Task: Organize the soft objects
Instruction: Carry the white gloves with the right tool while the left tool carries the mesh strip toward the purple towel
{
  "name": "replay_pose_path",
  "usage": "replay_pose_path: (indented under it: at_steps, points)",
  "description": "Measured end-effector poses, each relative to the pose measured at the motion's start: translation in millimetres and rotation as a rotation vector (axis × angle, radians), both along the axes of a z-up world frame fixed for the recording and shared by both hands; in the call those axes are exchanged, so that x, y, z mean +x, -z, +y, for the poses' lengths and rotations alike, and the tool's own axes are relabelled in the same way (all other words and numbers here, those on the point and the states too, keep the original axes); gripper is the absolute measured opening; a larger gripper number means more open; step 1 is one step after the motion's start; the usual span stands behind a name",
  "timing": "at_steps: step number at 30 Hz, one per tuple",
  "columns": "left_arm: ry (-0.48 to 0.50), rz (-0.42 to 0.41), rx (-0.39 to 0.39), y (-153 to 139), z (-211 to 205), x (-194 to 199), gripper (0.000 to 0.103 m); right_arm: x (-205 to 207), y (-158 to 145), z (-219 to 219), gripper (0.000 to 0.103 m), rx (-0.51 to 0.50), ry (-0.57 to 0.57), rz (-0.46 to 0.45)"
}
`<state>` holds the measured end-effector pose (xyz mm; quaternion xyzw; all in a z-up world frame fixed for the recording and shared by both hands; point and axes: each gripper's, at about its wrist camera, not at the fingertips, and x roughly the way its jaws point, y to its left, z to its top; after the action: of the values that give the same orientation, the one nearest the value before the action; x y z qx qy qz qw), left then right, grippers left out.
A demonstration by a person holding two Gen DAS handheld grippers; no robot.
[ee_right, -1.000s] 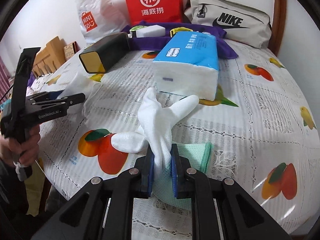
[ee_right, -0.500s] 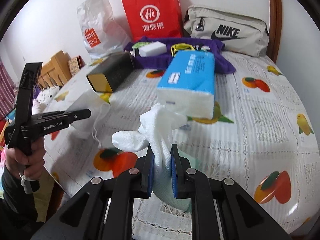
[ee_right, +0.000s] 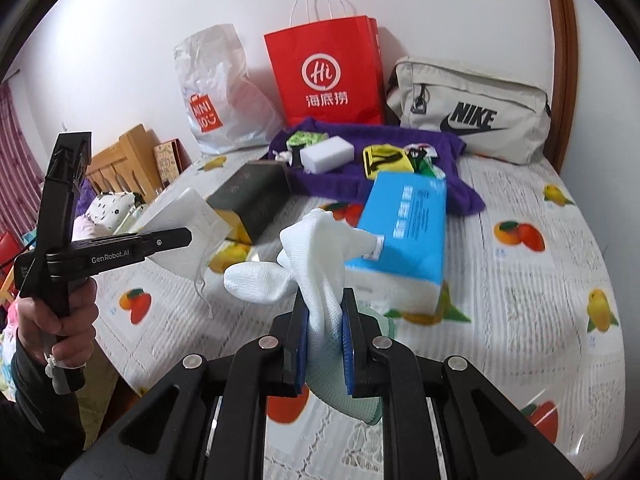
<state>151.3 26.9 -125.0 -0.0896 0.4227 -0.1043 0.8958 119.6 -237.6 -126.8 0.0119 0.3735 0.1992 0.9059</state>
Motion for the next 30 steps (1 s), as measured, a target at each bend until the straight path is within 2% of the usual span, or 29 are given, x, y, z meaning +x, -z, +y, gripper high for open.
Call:
replay_pose_path:
  at_steps: [10, 18, 30]
  points:
    - [-0.037, -0.013, -0.016, -20.2, 13.7, 25.7, 0.008, 30.1, -18.5, -4.1, 0.014, 0.001, 0.025, -0.010]
    - [-0.053, -0.012, -0.017, -28.9, 21.1, 46.8, 0.008, 59.8, -24.1, -9.6, 0.014, -0.004, 0.049, -0.010]
    - [-0.059, -0.008, -0.063, -37.3, 27.7, 86.6, 0.008, 108.0, -27.7, -10.9, 0.014, -0.009, 0.050, -0.029]
